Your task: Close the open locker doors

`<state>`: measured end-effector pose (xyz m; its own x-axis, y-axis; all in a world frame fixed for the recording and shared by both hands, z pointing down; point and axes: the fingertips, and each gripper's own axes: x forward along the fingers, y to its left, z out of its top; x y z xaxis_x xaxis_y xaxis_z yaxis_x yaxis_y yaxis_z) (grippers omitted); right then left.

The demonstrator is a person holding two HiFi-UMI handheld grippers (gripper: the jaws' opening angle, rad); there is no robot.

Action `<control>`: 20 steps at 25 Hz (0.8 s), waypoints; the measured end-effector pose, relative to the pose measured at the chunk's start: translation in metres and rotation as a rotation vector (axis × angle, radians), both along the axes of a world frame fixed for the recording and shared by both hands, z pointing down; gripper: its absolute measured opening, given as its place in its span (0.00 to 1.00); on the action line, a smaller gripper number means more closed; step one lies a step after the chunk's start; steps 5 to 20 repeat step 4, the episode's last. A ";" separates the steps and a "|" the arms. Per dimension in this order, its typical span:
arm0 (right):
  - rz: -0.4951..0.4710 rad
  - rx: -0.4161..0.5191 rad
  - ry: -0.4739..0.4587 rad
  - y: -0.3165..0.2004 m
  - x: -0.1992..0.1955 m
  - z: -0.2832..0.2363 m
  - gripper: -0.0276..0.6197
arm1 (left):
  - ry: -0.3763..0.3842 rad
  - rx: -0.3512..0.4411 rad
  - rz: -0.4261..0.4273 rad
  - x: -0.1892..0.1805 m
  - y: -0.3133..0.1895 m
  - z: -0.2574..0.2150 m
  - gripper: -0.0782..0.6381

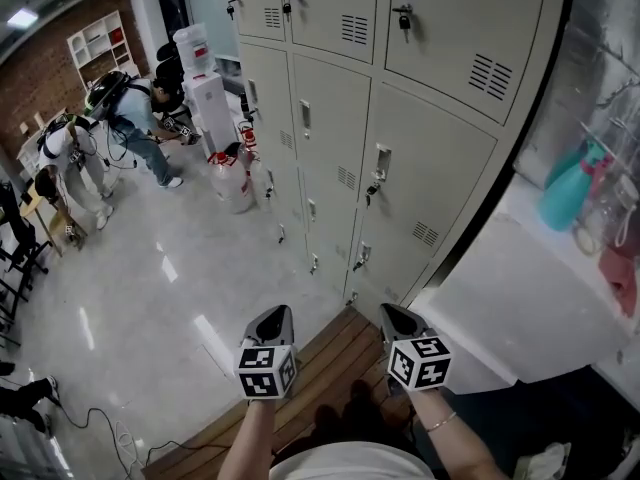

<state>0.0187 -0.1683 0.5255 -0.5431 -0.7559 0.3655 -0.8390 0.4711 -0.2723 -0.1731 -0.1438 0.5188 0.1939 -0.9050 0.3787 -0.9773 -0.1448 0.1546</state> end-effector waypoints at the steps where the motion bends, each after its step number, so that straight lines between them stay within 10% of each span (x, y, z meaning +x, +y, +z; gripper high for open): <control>1: 0.003 -0.007 -0.002 0.001 -0.001 0.002 0.05 | 0.000 -0.003 0.001 -0.001 0.000 0.001 0.14; 20: 0.009 -0.025 -0.004 0.002 -0.003 0.008 0.05 | 0.000 -0.011 0.002 -0.004 0.000 0.002 0.14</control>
